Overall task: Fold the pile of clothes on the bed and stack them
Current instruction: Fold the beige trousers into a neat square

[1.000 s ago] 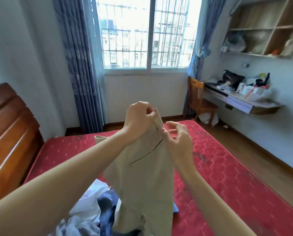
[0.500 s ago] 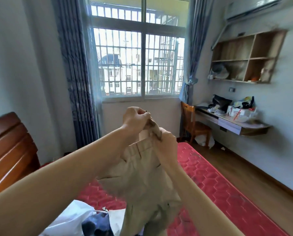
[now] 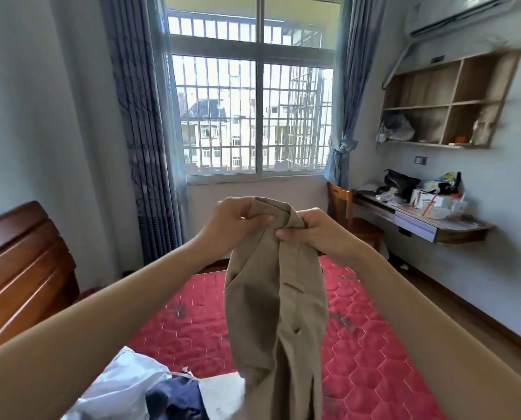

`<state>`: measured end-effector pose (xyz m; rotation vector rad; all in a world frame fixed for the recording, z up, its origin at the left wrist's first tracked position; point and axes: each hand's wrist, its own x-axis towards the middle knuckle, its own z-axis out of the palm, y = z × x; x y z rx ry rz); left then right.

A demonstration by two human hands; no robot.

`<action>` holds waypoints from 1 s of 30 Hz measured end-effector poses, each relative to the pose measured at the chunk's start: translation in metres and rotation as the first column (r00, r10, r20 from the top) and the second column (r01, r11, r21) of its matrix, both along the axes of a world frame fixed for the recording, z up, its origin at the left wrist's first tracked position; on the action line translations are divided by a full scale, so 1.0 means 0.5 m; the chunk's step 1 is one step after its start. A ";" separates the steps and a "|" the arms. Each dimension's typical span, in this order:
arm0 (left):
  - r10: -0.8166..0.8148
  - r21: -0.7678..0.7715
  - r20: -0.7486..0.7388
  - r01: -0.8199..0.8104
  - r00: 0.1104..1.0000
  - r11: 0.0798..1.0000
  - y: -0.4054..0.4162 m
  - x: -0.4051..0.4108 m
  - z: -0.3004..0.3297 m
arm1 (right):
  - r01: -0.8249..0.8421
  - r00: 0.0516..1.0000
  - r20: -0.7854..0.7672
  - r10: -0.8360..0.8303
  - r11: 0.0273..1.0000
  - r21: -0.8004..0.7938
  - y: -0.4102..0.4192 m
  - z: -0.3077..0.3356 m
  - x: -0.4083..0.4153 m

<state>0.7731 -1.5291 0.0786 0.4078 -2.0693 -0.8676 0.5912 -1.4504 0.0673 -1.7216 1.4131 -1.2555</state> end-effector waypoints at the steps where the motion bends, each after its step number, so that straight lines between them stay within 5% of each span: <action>1: 0.092 -0.070 -0.004 -0.092 0.996 0.993 -0.001 -0.008 0.002 | 0.044 0.999 -0.007 -0.044 0.999 -0.010 -0.001 0.008 0.001; 7: 0.454 -0.245 0.039 -0.432 0.890 0.868 -0.058 -0.021 0.042 | 0.391 0.891 -0.193 -0.411 0.911 -0.132 0.019 0.011 0.021; 12: 0.665 -0.320 0.001 -0.630 0.747 0.708 -0.124 -0.015 0.125 | 0.344 0.920 -0.243 -0.308 0.931 0.123 0.082 -0.040 0.066; 16: 0.725 -0.361 -0.046 -0.688 0.688 0.630 -0.158 -0.014 0.223 | 0.359 0.906 -0.267 -0.327 0.930 0.076 0.102 -0.065 0.135; 22: 0.765 -0.344 -0.127 -0.751 0.631 0.563 -0.163 -0.019 0.345 | 0.447 0.812 -0.274 -0.515 0.851 -0.276 0.042 -0.095 0.277; 30: 0.736 -0.447 -0.175 -0.719 0.654 0.532 -0.138 -0.008 0.447 | 0.535 0.432 -0.378 -0.819 0.570 -0.624 -0.091 -0.129 0.330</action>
